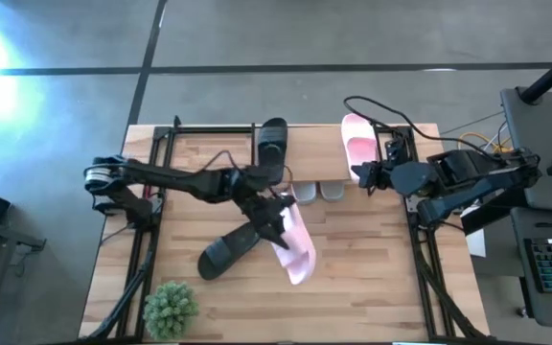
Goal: Pick and place slides into the shelf
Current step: Put the pink slide on the shelf
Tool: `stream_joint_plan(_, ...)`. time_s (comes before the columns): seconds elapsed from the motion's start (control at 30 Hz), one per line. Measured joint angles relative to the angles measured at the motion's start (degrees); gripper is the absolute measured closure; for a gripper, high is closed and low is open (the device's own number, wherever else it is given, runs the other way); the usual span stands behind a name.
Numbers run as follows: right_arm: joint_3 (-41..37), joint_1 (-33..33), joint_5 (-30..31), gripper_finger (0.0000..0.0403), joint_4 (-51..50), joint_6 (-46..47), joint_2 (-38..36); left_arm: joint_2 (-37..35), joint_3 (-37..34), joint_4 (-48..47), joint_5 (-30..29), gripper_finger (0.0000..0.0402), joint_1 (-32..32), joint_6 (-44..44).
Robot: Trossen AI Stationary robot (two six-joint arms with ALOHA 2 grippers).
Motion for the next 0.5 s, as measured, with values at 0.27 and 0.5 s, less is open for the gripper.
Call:
stream_joint_plan(0.27, -0.1, 0.0, -1.5, 0.0394, -4.5, 0.2, -0.4, 12.0, 6.9, -0.1, 0.8, 0.0402, -3.1, -1.7)
stream_joint_plan(0.5, -0.1, 0.0, -4.9, 0.0394, -6.4, 0.4, -0.4, 20.3, 12.8, 0.1, 0.8, 0.0402, -3.6, -1.9)
